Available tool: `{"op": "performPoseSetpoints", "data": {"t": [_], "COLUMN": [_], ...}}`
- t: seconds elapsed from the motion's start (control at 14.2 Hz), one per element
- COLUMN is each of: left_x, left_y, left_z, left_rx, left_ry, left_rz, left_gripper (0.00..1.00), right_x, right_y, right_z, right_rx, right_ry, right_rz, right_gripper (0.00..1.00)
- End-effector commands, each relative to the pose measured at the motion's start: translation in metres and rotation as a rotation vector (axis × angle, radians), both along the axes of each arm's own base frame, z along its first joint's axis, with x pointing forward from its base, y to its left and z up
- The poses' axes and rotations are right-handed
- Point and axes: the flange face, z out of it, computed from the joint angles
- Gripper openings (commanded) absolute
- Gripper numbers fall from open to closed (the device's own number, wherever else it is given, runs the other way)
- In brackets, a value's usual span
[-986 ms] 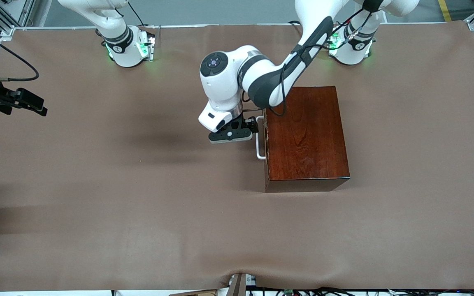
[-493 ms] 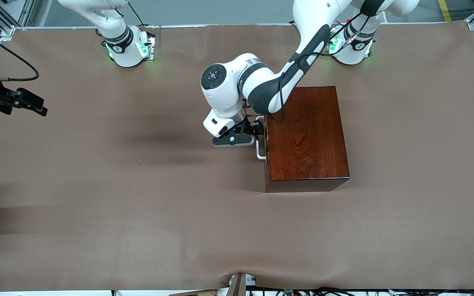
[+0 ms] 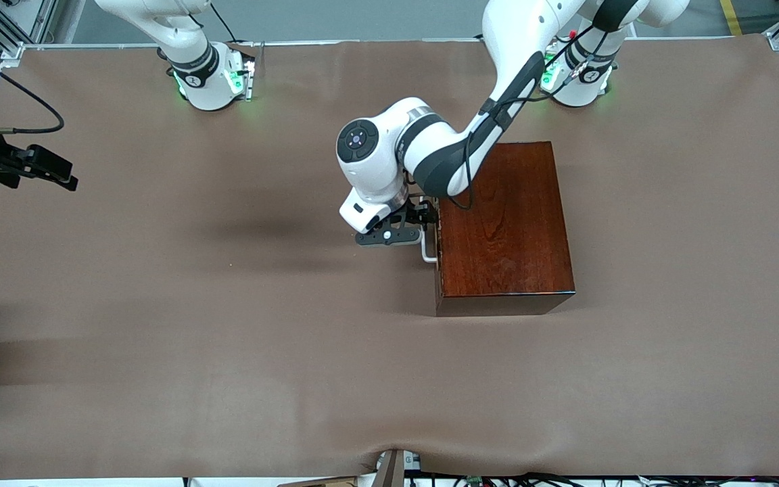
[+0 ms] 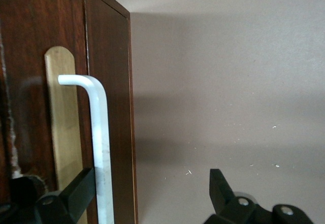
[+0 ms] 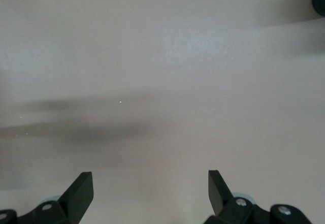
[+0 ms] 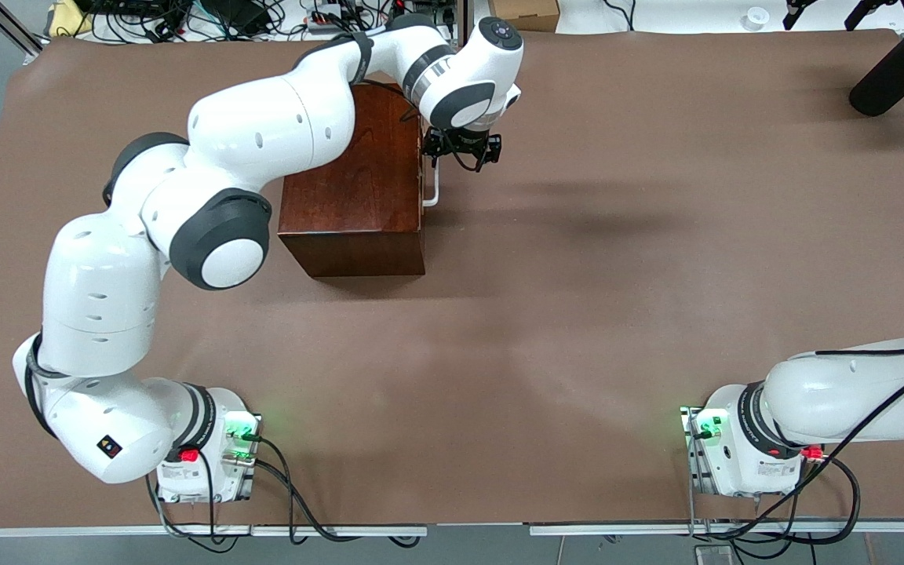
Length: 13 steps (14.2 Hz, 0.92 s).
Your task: Open drawer, take yellow block, close drawer
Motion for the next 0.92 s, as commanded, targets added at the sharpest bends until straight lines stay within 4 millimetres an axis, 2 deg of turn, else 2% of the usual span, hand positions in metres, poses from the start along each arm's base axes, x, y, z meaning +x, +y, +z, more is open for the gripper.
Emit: {"op": "performPoseSetpoints", "data": {"t": [0.0,0.28,0.56,0.85], "left_x": [0.002,-0.003,-0.008,-0.012], "left_y": [-0.003,-0.007,-0.013,-0.027], "left_z": [-0.002,-0.005,-0.016,-0.012], "left_rx": [-0.005,-0.013,-0.014,-0.064], "left_ry": [0.023,0.038,0.040,0.006], "left_rz": [0.003,0.018,0.037,0.038], "left_gripper": [1.00,1.00,1.00,1.00], "right_x": [-0.007,-0.007,-0.007,-0.007], "right_y": [-0.001,-0.001,-0.001,-0.001], "right_z": [0.006,0.005,0.005,0.005], "right_rx": [0.010,0.010,0.010,0.010], "right_ry": [-0.003,-0.002,0.000,0.001], "right_rz": [-0.013,-0.013,-0.013,-0.013], "right_gripper": [1.00,1.00,1.00,1.00]}}
